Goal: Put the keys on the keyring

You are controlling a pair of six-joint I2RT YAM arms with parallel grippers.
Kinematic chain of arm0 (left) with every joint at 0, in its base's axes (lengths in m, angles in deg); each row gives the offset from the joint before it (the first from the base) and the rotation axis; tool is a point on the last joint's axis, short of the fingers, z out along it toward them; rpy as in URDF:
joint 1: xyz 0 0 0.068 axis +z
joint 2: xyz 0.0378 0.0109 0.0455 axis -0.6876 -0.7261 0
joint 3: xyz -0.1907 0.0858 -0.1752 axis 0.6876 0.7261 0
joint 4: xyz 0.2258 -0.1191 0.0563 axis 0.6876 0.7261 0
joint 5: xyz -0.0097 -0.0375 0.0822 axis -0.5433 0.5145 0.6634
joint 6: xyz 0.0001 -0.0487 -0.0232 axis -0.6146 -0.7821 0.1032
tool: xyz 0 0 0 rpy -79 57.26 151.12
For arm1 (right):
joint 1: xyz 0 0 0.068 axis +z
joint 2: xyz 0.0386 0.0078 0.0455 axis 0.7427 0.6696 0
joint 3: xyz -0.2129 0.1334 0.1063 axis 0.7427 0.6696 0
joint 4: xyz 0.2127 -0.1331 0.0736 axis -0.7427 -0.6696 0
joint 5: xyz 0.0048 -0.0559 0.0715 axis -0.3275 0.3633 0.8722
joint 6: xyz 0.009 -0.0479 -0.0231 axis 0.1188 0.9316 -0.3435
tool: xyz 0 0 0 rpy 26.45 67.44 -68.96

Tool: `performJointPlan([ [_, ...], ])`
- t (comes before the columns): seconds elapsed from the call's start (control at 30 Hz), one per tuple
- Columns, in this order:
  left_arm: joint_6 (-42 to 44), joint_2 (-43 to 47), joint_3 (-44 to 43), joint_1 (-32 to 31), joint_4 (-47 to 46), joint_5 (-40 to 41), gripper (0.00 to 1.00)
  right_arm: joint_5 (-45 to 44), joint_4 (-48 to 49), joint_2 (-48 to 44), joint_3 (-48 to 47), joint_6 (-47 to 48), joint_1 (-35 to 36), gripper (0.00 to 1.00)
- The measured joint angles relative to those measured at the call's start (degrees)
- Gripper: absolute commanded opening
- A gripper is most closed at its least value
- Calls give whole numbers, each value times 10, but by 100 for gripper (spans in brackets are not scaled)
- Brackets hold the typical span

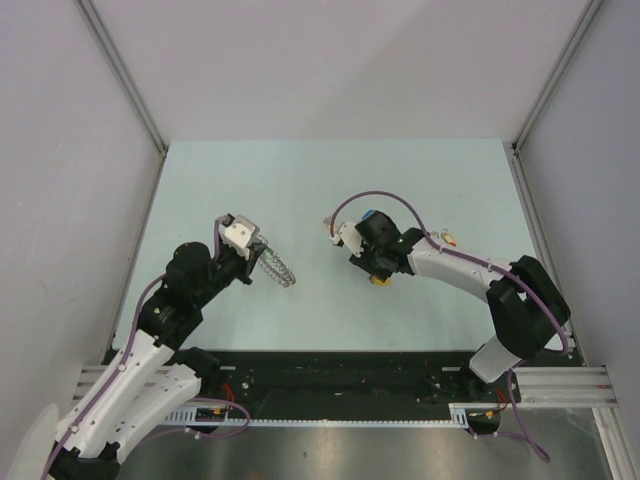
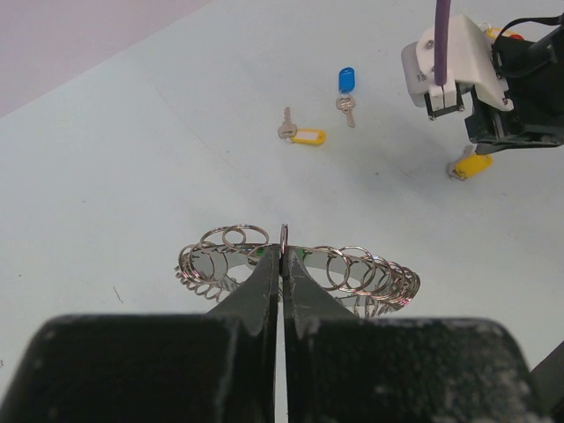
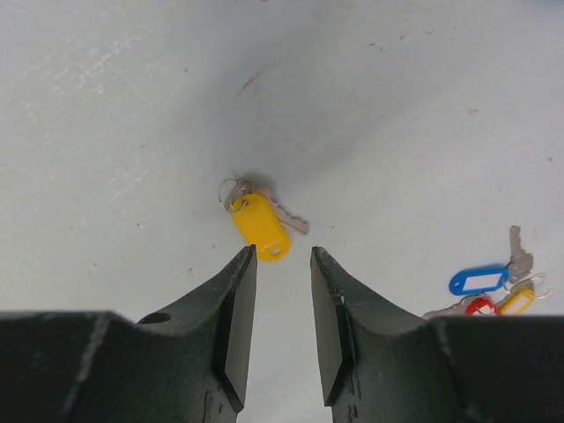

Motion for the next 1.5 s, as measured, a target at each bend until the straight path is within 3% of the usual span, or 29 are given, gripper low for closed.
performJointPlan([
  [0.93,0,-3,3,0,0,0,0,20,47,57,23,23,24,30],
  [1.5,1,-3,3,0,0,0,0,0,48,63,23,27,24,15],
])
